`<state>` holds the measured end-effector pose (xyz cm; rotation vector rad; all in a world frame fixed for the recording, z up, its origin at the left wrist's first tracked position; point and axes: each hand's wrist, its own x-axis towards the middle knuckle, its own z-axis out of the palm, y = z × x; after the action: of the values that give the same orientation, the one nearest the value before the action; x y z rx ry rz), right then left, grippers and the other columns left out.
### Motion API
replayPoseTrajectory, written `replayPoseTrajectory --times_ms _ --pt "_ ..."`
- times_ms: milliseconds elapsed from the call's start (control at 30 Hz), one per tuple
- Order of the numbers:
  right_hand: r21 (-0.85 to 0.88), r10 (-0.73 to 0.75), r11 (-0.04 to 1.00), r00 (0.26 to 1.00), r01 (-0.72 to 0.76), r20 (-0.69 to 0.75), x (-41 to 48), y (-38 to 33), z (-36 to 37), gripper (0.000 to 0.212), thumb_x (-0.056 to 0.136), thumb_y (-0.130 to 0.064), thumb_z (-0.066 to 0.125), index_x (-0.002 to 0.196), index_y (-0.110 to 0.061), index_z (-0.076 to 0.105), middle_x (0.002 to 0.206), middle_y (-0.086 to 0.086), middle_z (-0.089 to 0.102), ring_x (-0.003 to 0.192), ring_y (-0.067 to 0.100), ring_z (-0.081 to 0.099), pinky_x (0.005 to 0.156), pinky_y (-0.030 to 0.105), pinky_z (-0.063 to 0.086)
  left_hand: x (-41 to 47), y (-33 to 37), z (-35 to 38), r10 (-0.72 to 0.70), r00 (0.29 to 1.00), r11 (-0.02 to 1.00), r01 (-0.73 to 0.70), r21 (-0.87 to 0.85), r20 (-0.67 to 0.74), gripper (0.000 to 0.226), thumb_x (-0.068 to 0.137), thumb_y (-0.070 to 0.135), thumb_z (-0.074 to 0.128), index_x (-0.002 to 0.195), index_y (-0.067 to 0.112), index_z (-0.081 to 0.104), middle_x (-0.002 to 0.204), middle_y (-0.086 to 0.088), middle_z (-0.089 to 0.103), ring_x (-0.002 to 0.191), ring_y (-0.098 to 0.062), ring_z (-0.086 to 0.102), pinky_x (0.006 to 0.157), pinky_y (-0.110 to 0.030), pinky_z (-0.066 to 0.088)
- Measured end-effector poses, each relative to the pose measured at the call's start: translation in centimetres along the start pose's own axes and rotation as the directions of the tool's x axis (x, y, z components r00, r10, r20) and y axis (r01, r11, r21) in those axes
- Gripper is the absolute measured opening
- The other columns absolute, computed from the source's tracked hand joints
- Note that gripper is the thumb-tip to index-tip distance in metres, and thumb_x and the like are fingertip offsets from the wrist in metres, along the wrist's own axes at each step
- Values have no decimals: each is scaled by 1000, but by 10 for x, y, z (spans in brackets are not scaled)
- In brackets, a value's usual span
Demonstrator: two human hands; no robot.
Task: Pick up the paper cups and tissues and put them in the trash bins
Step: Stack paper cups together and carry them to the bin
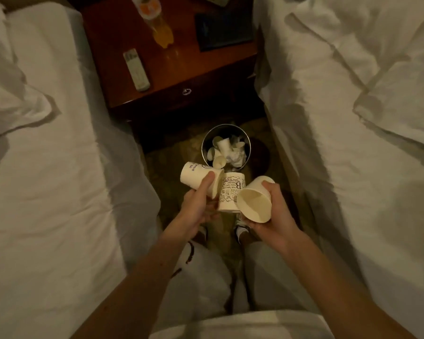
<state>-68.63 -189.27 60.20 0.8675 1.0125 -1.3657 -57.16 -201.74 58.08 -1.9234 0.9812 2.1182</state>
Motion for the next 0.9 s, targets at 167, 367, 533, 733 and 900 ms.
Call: replayPoseTrajectory --times_ms 167,367,533,733,900 --pt "-2 -37 999 997 37 -64 97 -15 -15 31 91 -45 54 110 -20 53 80 9 75 73 20 73 55 29 54 131 5 9 -145 989 978 146 150 -17 66 83 59 64 131 15 52 108 -7 69 86 -23 69 68 -33 52" --pt "-4 -36 999 990 36 -134 196 -12 -39 38 88 -48 57 113 -20 56 87 9 75 83 21 72 63 30 56 269 3 9 -206 978 872 193 450 -20 71 76 66 65 124 14 58 109 -10 68 89 -24 64 70 -31 46" --pt "-30 -80 997 992 77 -96 264 -6 -37 35 90 -49 55 112 -21 53 83 7 76 79 19 74 66 32 58 343 6 6 -204 979 670 122 732 24 64 83 69 55 122 17 57 109 -8 66 82 -18 60 65 -31 42" --pt "5 -137 991 988 137 -65 311 -13 -29 46 90 -48 53 122 -16 53 81 7 75 75 19 72 64 31 57 360 10 -5 -254 940 792 66 607 228 67 81 83 33 108 30 63 109 -2 71 100 -20 65 82 -40 52" --pt "24 -142 989 989 143 -44 321 -18 -19 43 92 -49 48 117 -14 57 86 7 73 78 18 71 69 32 57 341 12 -16 -247 859 916 56 396 450 64 71 78 48 121 39 57 121 9 68 112 -11 63 84 -37 57"
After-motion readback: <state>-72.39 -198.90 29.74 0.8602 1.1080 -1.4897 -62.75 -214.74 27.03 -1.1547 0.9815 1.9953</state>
